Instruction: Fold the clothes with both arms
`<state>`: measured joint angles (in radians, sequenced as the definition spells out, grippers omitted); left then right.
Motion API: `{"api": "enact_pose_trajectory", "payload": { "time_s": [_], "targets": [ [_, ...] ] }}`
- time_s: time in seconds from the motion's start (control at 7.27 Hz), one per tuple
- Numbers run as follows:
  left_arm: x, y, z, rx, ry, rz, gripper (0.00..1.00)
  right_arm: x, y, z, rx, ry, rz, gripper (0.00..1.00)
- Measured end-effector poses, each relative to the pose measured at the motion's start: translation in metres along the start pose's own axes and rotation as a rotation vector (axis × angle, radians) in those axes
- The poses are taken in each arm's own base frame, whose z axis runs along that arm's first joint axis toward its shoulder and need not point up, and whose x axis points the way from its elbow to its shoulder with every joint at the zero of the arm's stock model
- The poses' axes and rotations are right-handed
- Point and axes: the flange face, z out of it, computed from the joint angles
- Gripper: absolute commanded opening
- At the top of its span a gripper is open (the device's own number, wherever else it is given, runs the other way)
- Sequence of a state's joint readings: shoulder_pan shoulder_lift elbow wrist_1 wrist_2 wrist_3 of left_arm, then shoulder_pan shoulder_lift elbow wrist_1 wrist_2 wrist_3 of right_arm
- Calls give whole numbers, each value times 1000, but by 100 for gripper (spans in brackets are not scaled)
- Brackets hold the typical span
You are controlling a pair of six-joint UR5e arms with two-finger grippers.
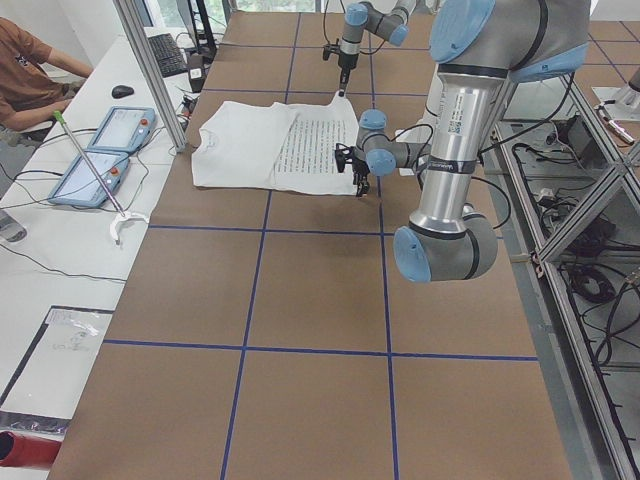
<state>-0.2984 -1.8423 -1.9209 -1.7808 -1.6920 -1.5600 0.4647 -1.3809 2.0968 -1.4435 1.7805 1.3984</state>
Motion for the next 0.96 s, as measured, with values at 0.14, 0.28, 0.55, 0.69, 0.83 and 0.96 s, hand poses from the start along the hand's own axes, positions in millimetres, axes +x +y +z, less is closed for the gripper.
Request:
{"api": "enact_pose_trajectory", "payload": {
  "time_s": [0.14,0.28,0.55,0.69,0.83,0.96],
  "targets": [
    [0,0,0,0,-1,0,52,0,-1,-1,-1,-1,2,0],
    [-1,1,0,-2,-5,1,51,1,-3,-2,-8,-3,6,0],
    [-1,5,1,-6,-14,4,51,4,-8,-5,-23,-9,16,0],
    [-1,6,1,-8,-18,4,50,4,-9,-6,-26,-10,18,0],
    [-1,7,1,-10,-24,5,37,5,-10,-6,-26,-10,19,0],
    [-1,8,0,-12,-27,7,23,5,-11,-7,-26,-10,20,0]
  ]
}}
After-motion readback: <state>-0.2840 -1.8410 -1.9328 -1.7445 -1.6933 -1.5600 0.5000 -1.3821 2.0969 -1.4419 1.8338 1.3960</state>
